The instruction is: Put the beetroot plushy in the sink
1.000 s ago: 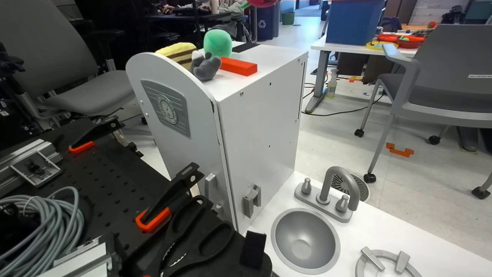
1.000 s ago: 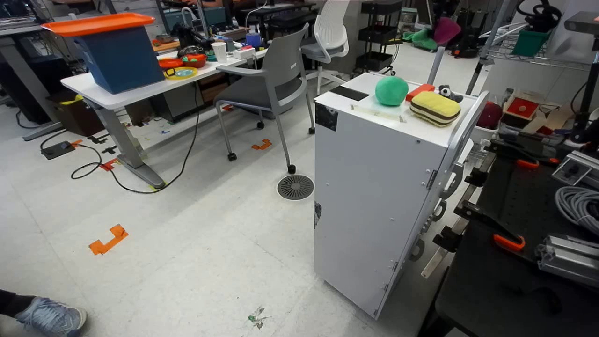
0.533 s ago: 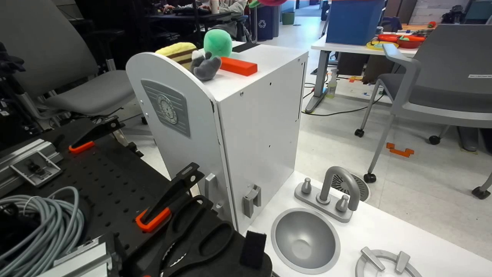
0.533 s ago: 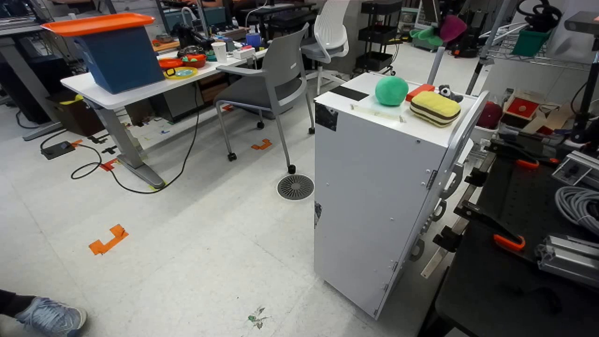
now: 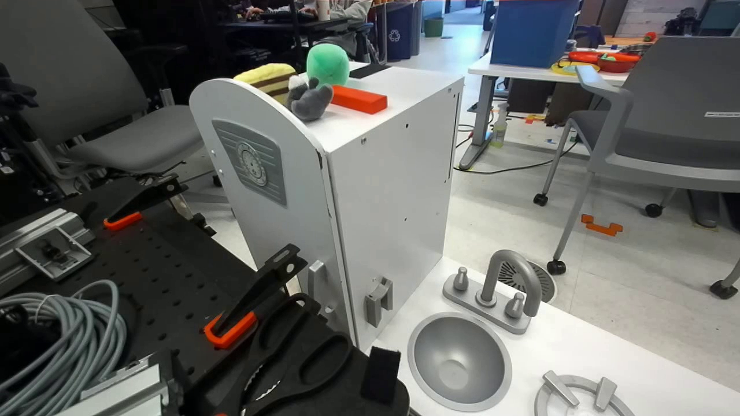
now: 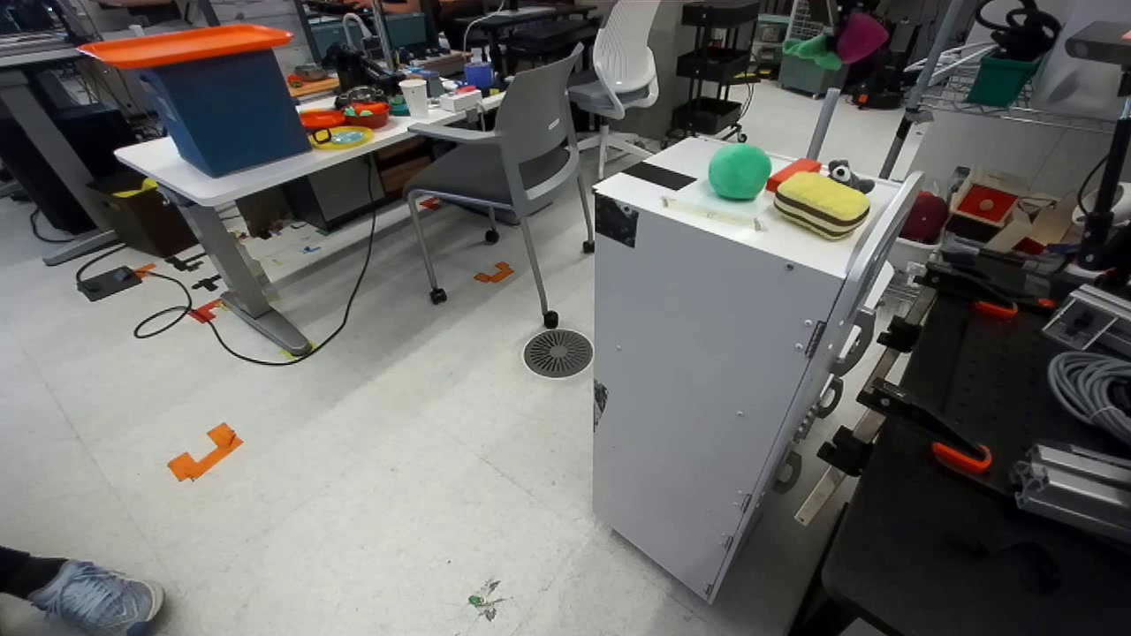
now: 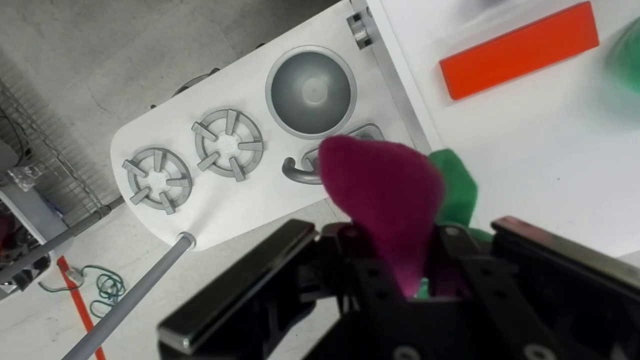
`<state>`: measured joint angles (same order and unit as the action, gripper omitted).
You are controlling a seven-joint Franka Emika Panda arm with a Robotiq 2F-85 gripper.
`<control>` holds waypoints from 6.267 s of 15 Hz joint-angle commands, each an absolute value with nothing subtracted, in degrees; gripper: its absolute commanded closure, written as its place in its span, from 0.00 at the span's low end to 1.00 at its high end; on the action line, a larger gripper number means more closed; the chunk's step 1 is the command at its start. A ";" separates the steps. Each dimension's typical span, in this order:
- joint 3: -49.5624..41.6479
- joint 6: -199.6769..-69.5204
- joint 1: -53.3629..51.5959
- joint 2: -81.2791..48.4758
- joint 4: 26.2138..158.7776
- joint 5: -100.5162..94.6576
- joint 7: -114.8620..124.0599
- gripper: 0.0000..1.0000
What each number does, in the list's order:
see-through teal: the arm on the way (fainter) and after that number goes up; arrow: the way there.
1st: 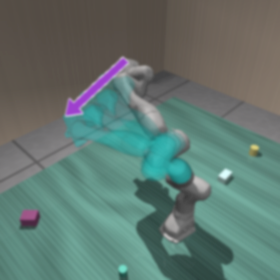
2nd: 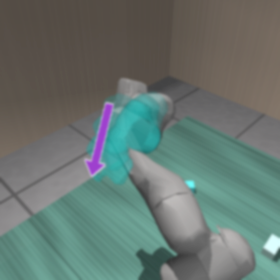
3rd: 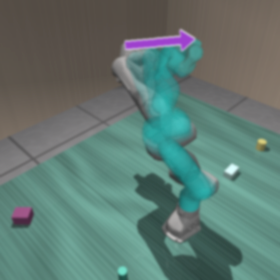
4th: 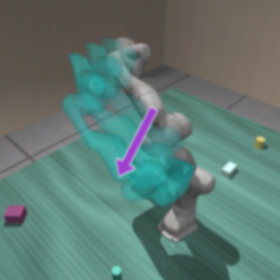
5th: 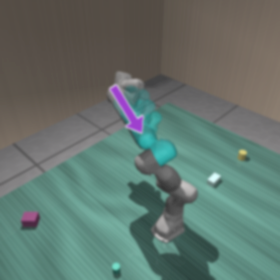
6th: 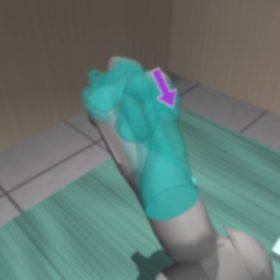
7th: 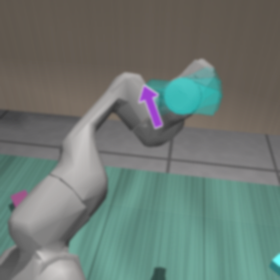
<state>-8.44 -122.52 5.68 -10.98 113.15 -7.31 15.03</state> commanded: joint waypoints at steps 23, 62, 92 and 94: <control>-12.96 -119.68 9.03 -16.94 107.08 -6.73 19.55 0.95; -10.30 -132.80 16.84 -16.62 113.63 5.78 -10.36 0.95; -11.80 -135.45 12.44 -18.50 115.01 -10.10 -0.53 0.95; -10.45 -134.60 13.10 -18.82 114.86 -6.46 -2.03 0.95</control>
<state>-11.74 -134.15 12.72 -18.60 114.66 -10.78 -0.99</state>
